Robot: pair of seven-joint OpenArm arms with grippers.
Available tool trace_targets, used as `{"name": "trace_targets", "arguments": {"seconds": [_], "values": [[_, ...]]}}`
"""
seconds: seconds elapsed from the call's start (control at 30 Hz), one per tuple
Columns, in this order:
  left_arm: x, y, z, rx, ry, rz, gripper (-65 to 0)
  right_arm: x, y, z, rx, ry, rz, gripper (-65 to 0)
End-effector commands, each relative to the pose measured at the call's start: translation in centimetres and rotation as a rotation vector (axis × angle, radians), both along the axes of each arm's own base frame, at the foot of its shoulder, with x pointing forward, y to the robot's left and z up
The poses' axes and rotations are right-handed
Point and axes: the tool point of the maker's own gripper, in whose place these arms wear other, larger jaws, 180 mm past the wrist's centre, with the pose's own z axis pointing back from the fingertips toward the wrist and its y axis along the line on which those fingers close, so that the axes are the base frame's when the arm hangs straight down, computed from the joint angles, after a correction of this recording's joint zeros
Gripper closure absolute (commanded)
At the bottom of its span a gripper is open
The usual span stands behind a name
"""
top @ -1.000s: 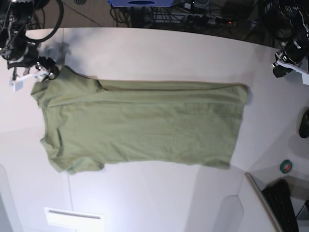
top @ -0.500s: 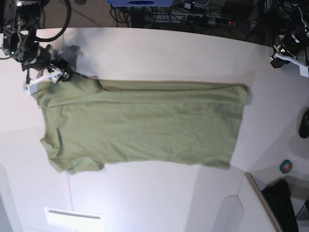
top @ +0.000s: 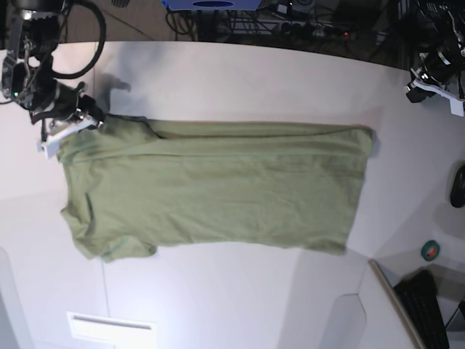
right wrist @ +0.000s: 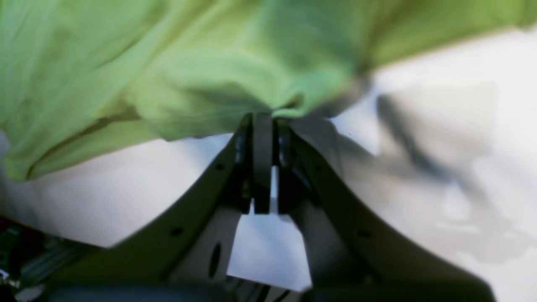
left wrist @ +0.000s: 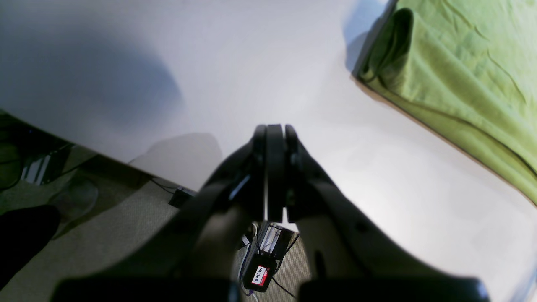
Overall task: Layout the t-shirt on the table in an organized manner, then fold the t-shirt properly
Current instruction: 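Move the right gripper to the shirt's shoulder and grasp the fabric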
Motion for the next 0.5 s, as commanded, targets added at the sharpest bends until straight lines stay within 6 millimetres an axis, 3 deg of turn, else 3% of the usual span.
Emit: {"name": "trace_targets", "arguments": {"seconds": [0.0, 0.2, 0.33, 0.47], "values": [[0.7, 0.8, 1.1, 0.024, -0.035, -0.007, 0.0, 1.8, -0.2, 1.4, 0.000, -0.056, 0.003, 0.0], [0.2, 1.2, 0.7, 0.077, 0.018, -0.030, 0.0, 5.6, -0.3, 3.3, 0.002, -0.126, 0.003, 0.0], [-0.8, 1.7, -0.1, 0.134, 0.094, -0.051, 0.0, 7.2, -0.4, 4.0, 0.015, -0.137, 0.000, 0.0], [-0.7, 2.1, 0.1, 0.153, 0.061, -0.039, 0.0, 8.8, -0.4, 4.0, 0.030, -0.147, -0.015, 0.0]]}}
